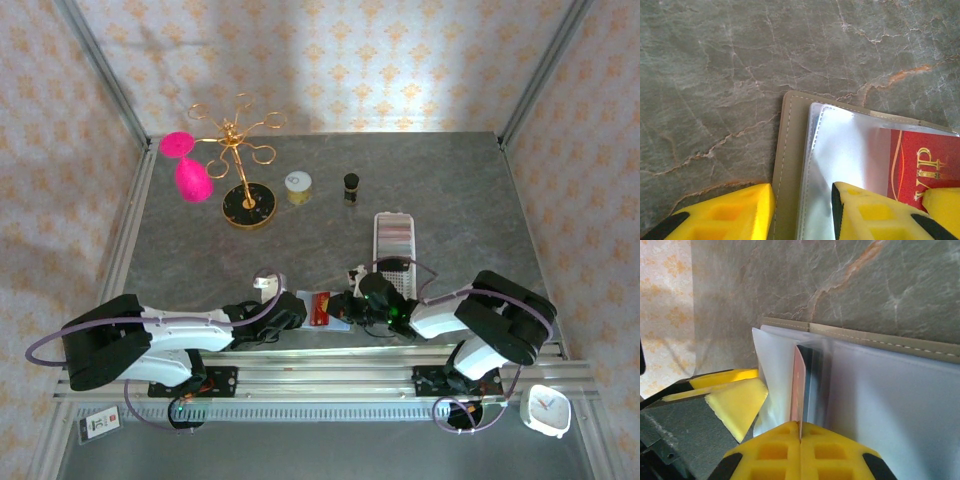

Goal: Put the credit cards into the card holder

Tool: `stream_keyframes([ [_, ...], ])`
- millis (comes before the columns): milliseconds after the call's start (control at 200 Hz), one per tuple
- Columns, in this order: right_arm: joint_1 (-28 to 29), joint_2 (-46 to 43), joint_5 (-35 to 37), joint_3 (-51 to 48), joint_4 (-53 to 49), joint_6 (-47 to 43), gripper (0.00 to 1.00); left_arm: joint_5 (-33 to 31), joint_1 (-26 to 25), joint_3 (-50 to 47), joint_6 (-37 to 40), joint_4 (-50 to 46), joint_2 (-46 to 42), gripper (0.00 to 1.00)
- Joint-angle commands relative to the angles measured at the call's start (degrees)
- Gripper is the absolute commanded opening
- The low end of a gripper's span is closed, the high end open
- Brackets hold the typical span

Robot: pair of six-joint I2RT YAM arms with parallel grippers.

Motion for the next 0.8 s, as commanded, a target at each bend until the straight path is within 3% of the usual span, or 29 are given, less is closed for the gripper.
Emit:
stream_keyframes([
  [0,0.42,-1.4,2.66,0.53,-4.1,-3.29,0.0,2.2,0.42,-1.71,-0.32,-4.18,2.21,0.39],
  [170,0.51,0.07,-0.85,-0.29,0.19,-0.21,0.0,2.44,0.42,-1.84,-0.35,-3.92,2.37,0.39],
  [415,1.7,1.85,-0.52,0.89,4.31,4.59,0.0,2.79,0.46,-1.87,-0.05,-3.23,2.5,0.37],
  [641,1.78,4.55,0.26,3.13,2.46,5.34,0.0,2.79,0.49,-2.35,-0.15,-2.48,3.13,0.37],
  [711,1.76,4.5,0.43,3.68,0.86,4.59,0.05,2.98,0.47,-2.73,-0.21,-2.01,3.11,0.37],
  [796,1.78,2.52,2.78,4.53,-4.4,2.62,0.2,3.19,0.44,-2.98,-0.13,-2.06,3.01,0.37],
])
